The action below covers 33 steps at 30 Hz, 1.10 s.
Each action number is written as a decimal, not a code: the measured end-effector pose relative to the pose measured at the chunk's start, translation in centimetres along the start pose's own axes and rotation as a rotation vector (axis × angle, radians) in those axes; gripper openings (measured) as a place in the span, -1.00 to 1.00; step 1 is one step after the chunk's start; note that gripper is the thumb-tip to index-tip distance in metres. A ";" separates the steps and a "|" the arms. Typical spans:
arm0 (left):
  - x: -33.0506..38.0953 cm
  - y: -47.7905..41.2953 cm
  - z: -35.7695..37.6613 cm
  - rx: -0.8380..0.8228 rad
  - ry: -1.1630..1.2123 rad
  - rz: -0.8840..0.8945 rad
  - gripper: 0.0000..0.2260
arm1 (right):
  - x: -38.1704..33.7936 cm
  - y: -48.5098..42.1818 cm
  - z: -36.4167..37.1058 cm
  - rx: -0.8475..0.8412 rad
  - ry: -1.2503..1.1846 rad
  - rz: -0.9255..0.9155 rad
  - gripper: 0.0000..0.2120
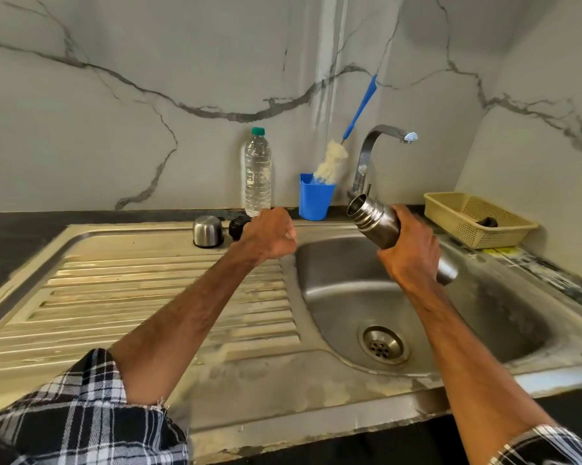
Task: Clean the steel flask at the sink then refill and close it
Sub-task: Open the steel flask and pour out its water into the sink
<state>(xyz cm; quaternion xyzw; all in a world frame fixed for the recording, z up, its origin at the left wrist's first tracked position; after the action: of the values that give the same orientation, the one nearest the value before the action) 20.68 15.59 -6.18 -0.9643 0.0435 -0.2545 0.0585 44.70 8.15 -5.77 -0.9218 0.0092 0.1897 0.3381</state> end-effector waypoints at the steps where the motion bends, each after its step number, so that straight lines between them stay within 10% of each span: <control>1: 0.1 0.1 0.3 -0.016 -0.025 0.005 -0.89 | 0.4 -0.1 -0.3 0.025 0.016 -0.005 -0.21; 33: -0.5 -0.3 2.9 -0.182 -0.186 0.001 -0.86 | 1.9 -0.8 -2.0 0.249 0.118 -0.166 -0.19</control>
<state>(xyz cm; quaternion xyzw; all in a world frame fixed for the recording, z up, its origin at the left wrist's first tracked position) 21.69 16.21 -8.86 -0.9851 0.0615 -0.1589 -0.0255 47.27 7.74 -4.57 -0.8798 -0.0238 0.1037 0.4632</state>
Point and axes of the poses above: each hand's wrist, its own y-axis away from the middle knuckle, its own z-axis out of the palm, x = y × z, the point moved 5 cm from there along -y, towards the middle knuckle, and after that the axes turned 13 degrees about -z, right-handed, at the moved point
